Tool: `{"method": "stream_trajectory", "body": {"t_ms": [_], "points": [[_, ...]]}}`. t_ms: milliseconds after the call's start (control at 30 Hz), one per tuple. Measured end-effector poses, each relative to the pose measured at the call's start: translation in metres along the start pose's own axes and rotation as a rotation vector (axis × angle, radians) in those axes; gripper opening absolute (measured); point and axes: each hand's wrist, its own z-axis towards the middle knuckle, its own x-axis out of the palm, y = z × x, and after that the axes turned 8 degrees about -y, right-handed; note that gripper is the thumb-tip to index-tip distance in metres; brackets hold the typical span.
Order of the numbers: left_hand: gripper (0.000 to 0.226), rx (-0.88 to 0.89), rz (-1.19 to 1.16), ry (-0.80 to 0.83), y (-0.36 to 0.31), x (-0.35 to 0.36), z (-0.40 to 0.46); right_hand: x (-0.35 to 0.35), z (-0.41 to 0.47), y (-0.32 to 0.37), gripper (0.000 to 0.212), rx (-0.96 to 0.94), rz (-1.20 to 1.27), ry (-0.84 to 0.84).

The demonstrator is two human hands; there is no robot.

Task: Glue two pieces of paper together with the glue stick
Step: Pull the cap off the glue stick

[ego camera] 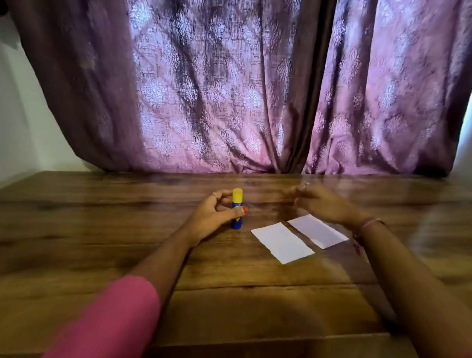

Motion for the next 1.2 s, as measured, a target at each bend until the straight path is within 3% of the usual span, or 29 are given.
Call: {"method": "stream_trajectory", "body": {"t_ms": [133, 200, 300, 467, 667, 1067, 1200], "points": [[0.042, -0.016, -0.052, 0.029, -0.003, -0.003, 0.003, 0.019, 0.012, 0.001, 0.026, 0.029, 0.307, -0.149], [0.043, 0.005, -0.021, 0.042, -0.001, -0.003, 0.003, 0.033, 0.013, -0.009, 0.023, 0.071, 0.340, -0.171], [0.035, 0.038, 0.012, 0.037, 0.002, -0.002, 0.004, 0.041, 0.008, -0.014, 0.023, 0.052, 0.250, -0.124], [0.028, 0.090, 0.015, 0.002, -0.004, 0.005, 0.002, 0.042, -0.007, 0.000, 0.026, 0.022, 0.336, -0.090], [0.024, 0.033, -0.266, -0.102, -0.024, 0.027, -0.010, 0.041, -0.022, 0.022, 0.033, 0.030, 0.454, 0.031], [0.027, 0.027, -0.378, -0.036, -0.044, 0.038, -0.026, 0.054, -0.018, 0.028, 0.026, 0.043, 0.628, -0.003], [0.033, -0.026, -0.522, 0.020, -0.052, 0.038, -0.023, 0.052, -0.018, 0.027, 0.021, 0.070, 0.732, 0.074]]}}
